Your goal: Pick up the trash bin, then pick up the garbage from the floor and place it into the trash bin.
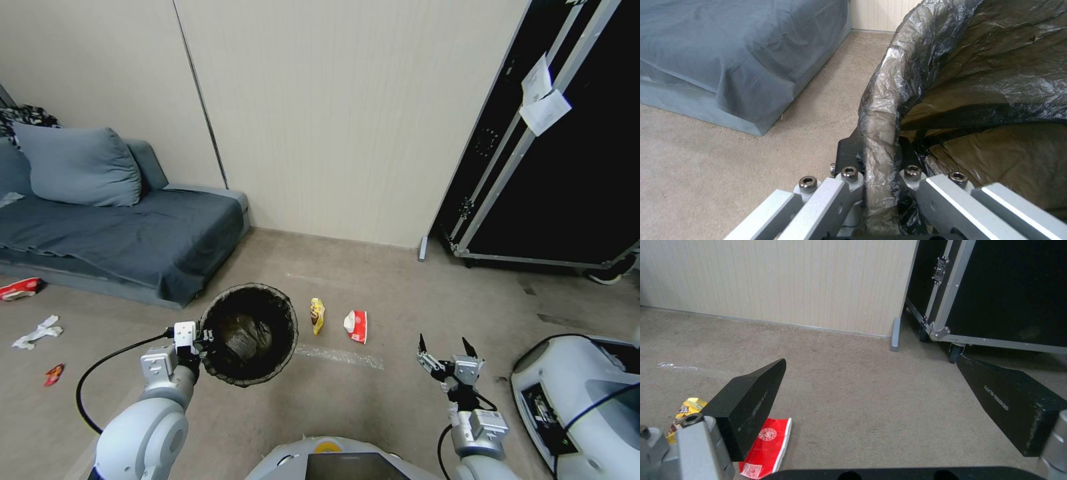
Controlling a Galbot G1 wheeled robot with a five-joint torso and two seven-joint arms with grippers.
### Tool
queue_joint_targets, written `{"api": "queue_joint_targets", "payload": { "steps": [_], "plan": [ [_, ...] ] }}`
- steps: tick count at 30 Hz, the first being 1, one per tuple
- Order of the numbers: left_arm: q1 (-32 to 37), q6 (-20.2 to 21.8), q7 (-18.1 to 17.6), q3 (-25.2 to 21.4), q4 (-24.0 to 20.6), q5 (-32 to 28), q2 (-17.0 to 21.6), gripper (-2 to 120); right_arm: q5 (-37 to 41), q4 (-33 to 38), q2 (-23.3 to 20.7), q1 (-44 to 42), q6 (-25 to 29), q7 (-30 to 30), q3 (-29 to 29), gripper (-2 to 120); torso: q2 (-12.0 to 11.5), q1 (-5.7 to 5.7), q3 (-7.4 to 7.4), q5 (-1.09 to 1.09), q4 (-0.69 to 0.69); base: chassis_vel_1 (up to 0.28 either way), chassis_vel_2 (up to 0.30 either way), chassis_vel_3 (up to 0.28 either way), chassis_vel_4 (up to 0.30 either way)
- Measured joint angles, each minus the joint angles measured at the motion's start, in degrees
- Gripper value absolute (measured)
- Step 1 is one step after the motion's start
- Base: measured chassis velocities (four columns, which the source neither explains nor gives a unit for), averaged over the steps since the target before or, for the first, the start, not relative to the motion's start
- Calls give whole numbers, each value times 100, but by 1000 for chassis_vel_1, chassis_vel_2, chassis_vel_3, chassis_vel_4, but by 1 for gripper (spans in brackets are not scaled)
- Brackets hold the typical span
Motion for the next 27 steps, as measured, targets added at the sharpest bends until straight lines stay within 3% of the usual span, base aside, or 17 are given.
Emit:
{"api": "queue_joint_targets", "payload": {
  "steps": [4,14,20,27],
  "plan": [
    [-8,16,0,-55,-59,-53,54,1,32,-57,0,70,-6,0,-4,100,0,0,0,1,0,-42,24,42,-26],
    [-76,23,-30,-142,-157,-209,126,1,443,-549,-90,1242,-1098,-100,-58,100,0,0,0,1,-2,0,0,0,0],
    [-15,22,-32,-225,-252,-261,275,1,1166,-1374,-853,2264,-1525,112,-541,100,0,0,0,1,0,0,0,0,0],
    [35,21,-32,-248,-319,-260,326,1,1689,-2333,-1158,3048,-1568,332,-1045,100,0,0,0,0,0,0,0,0,0]
  ]
}}
